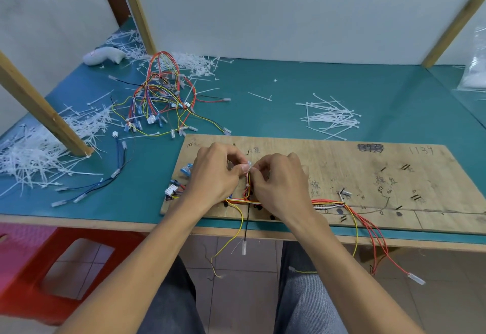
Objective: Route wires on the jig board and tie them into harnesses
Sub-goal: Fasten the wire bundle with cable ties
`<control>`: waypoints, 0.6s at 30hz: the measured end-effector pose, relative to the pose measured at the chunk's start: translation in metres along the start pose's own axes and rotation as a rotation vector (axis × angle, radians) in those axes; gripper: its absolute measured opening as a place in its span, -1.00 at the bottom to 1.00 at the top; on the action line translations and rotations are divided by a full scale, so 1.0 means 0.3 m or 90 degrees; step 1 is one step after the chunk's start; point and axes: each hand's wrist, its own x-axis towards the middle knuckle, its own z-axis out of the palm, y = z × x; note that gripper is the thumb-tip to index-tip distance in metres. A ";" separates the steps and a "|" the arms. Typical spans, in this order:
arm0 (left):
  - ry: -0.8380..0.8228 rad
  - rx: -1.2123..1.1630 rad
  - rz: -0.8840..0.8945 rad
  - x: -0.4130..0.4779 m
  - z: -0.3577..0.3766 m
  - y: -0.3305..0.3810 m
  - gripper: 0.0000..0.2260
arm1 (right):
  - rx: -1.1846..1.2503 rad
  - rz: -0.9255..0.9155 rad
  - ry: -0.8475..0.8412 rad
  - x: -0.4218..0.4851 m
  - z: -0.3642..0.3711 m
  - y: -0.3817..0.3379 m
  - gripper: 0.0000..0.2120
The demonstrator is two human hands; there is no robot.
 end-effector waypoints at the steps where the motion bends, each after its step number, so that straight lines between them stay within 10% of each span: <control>1: -0.001 0.002 0.000 0.000 0.001 0.000 -0.94 | -0.007 0.001 0.010 -0.005 0.004 -0.003 -0.81; 18: 0.027 0.023 -0.050 -0.002 0.028 0.020 -0.92 | -0.106 -0.024 0.061 -0.015 -0.003 -0.030 -0.84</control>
